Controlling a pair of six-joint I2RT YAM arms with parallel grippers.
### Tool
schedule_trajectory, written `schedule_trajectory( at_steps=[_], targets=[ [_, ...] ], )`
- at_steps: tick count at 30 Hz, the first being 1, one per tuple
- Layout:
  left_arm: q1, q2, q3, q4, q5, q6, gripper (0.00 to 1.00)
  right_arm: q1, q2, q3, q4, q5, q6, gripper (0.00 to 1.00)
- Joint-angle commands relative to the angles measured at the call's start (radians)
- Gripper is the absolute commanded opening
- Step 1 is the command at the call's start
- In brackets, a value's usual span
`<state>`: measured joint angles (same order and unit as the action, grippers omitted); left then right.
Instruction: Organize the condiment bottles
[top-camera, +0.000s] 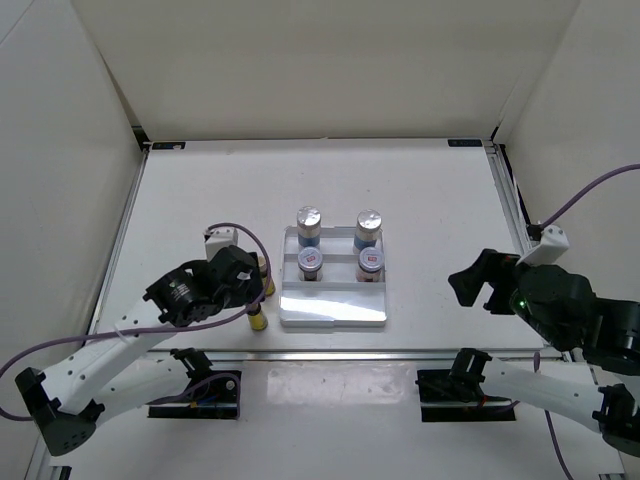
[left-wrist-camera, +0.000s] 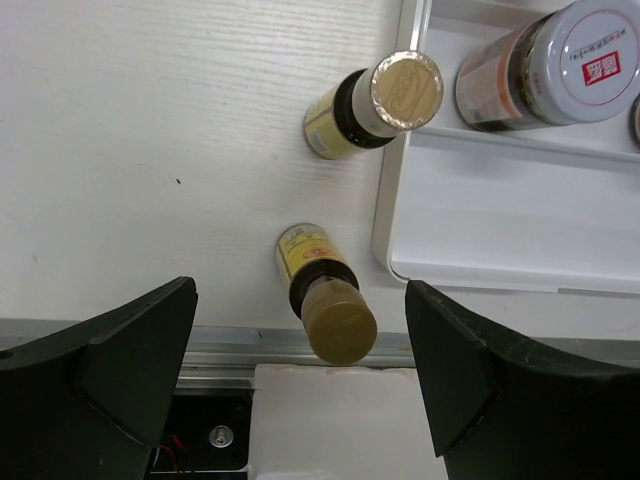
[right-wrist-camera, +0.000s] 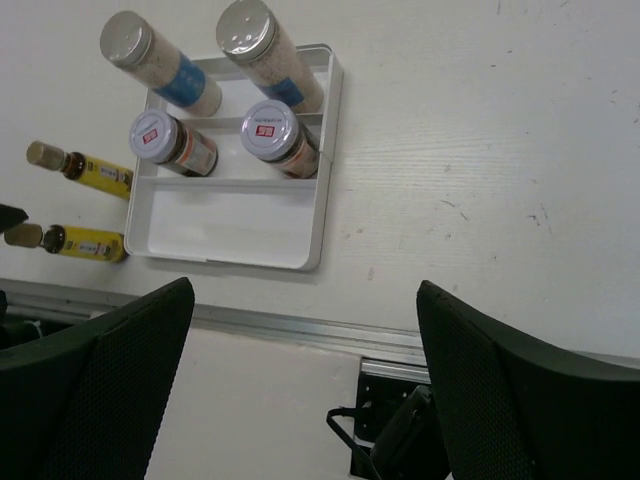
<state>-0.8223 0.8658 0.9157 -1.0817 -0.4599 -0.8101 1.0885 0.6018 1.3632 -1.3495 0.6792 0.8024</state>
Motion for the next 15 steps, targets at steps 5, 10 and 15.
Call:
schedule_trajectory(
  at_steps=[5, 10, 15],
  targets=[
    [-0.061, 0.028, -0.020, 0.051, 0.006, -0.063, 0.89, 0.004, 0.010, -0.015, -0.227, 0.092, 0.067, 0.90],
    [-0.084, 0.029, -0.052, 0.051, 0.006, -0.101, 0.84, 0.004, -0.010, -0.015, -0.227, 0.102, 0.077, 0.93],
    [-0.084, 0.038, -0.084, 0.051, 0.006, -0.112, 0.73, 0.004, -0.048, -0.015, -0.240, 0.111, 0.089, 0.91]
  ],
)
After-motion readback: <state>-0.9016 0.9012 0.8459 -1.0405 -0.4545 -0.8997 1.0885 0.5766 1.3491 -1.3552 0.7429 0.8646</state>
